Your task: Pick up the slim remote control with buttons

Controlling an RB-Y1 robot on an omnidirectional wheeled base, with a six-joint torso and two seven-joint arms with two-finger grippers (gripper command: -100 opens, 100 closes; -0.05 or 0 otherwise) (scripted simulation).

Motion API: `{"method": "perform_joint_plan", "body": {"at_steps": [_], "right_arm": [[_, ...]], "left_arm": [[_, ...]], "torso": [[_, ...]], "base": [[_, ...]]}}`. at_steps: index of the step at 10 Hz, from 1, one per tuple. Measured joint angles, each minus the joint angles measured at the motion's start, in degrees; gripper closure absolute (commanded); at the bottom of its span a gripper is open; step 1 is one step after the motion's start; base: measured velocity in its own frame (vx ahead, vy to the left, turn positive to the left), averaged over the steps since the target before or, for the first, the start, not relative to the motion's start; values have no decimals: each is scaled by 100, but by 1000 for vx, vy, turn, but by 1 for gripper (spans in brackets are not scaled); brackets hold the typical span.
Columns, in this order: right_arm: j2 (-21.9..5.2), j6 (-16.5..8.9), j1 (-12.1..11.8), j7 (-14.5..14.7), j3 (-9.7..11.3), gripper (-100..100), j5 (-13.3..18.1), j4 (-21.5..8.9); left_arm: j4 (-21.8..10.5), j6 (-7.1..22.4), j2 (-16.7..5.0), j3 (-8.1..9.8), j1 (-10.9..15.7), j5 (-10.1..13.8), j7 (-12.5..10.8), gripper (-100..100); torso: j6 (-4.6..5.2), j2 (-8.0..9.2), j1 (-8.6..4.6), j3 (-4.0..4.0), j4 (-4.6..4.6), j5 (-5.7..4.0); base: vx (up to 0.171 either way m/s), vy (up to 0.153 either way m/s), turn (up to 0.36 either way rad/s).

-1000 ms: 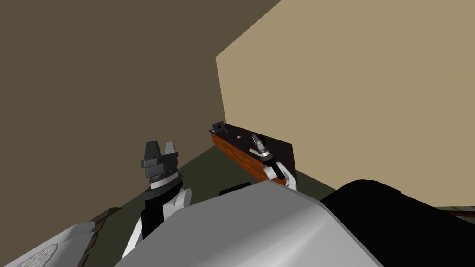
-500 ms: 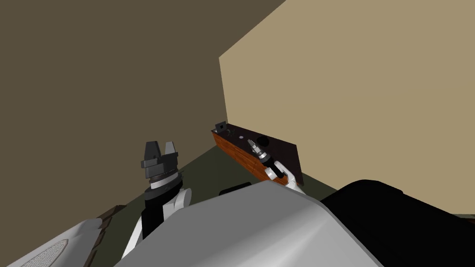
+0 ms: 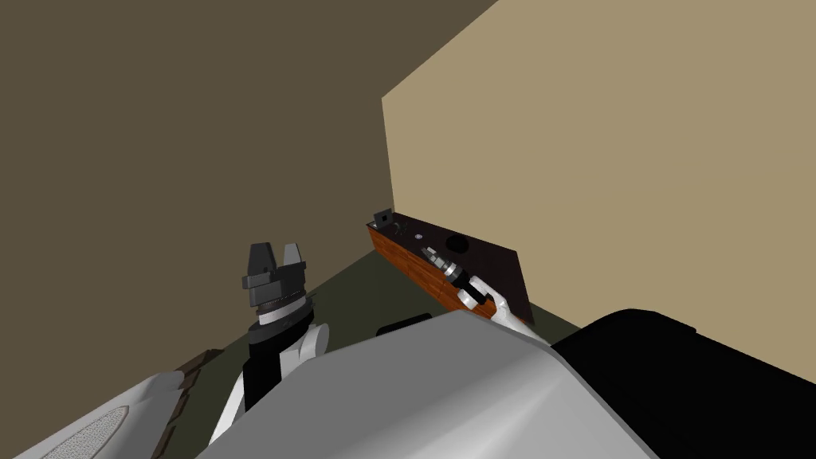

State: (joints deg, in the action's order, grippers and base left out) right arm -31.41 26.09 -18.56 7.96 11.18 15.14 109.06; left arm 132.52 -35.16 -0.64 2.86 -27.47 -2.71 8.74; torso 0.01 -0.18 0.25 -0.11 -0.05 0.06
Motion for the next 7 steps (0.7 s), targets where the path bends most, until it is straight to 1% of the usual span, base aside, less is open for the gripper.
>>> {"method": "perform_joint_plan", "body": {"at_steps": [1,2,3,4,5,6,7], "right_arm": [[-162,-5,20,21,90,-100,82,-148],[-302,-31,32,30,142,-100,128,-207],[-489,-27,45,45,223,-100,198,-363],[-607,-26,72,66,284,-100,246,-472],[-786,-16,130,88,385,-100,314,-685],[-901,-47,142,108,457,-100,364,-751],[-1070,-70,162,142,570,-100,436,-918]], "left_arm": [[0,0,0,0,0,0,0,0],[0,0,0,0,0,0,0,0],[0,0,0,0,0,0,0,0],[0,0,0,0,0,0,0,0],[0,0,0,0,0,0,0,0],[0,0,0,0,0,0,0,0],[0,0,0,0,0,0,0,0]], "torso": [[-1,0,4,1,0,1],[1,1,-1,1,1,1],[-1,-5,0,-2,-1,0],[1,-4,-1,-2,-1,0],[-1,-13,2,-7,-2,0],[1,-7,-2,-4,-2,0],[0,-7,0,-4,-1,0]], "base": [[49,67,22],[70,72,68],[63,66,21],[89,80,49],[67,62,35],[69,70,70],[60,45,29]]}}
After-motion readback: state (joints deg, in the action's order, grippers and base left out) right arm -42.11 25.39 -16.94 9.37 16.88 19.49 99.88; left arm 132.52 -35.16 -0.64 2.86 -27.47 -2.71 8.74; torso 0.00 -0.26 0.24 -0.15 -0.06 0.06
